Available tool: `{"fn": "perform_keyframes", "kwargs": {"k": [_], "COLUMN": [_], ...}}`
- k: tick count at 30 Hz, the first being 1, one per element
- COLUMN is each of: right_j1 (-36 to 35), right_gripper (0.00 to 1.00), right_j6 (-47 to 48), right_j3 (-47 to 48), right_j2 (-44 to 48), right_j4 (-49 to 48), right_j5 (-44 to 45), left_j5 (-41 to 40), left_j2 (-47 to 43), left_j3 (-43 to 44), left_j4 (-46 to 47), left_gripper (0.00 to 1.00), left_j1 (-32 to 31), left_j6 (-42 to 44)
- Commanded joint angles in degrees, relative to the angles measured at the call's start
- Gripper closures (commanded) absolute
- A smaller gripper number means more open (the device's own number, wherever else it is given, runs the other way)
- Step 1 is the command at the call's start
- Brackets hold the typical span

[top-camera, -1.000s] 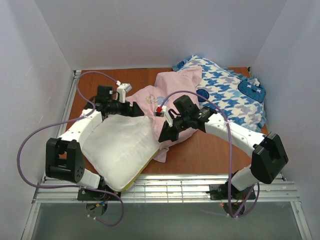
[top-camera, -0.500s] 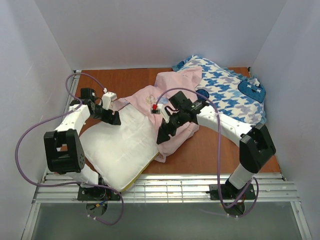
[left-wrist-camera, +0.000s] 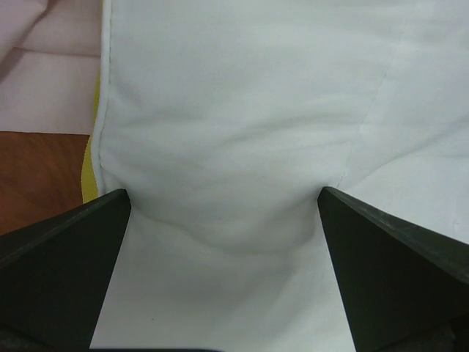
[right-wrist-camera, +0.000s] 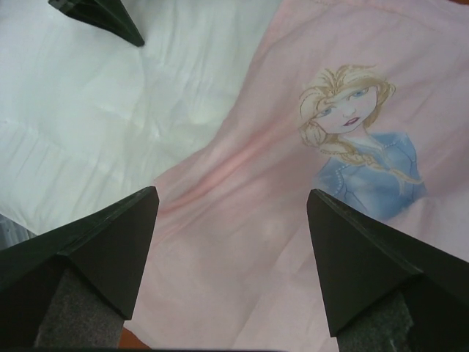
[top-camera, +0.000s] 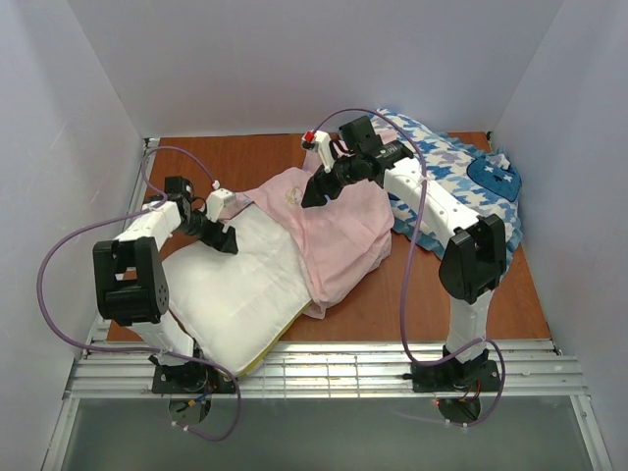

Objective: Put the pillow into the pillowcase

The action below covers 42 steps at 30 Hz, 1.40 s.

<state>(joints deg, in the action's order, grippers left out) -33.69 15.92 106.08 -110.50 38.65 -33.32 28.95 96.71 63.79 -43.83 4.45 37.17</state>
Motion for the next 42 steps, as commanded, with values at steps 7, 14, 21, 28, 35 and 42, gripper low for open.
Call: {"fn": "perform_keyframes", "kwargs": {"k": [7, 14, 21, 28, 35, 42], "right_j1": [0.0, 0.0, 0.1, 0.0, -0.6, -2.3], "right_gripper": [0.01, 0.01, 0.01, 0.01, 0.01, 0.01], "right_j6": [1.2, 1.4, 1.8, 1.0, 2.4, -1.4], "right_j3": [5.2, 9.9, 11.2, 16.8, 26.7, 17.8], "right_j2": [-0.5, -3.5, -4.9, -9.3, -14.7, -11.6], "right_j4": [3.4, 3.4, 3.4, 2.7, -0.9, -12.4], "right_j5": [0.3, 2.4, 3.2, 4.4, 8.4, 5.3], "left_j5": [3.7, 8.8, 18.0, 18.8, 20.3, 12.5], "left_j2": [2.6, 11.6, 16.4, 17.8, -2.8, -13.6], "left_j3": [10.7, 9.5, 9.8, 7.8, 12.5, 10.1], "left_j4": [-8.7, -11.0, -15.3, -14.2, -8.6, -2.9], "left_gripper": [0.02, 0.02, 0.02, 0.96, 1.00, 1.00], "left_j1": [5.2, 5.3, 5.3, 4.9, 2.8, -8.0], "left_j6": [6.3, 7.5, 9.7, 10.6, 14.4, 19.1]}}
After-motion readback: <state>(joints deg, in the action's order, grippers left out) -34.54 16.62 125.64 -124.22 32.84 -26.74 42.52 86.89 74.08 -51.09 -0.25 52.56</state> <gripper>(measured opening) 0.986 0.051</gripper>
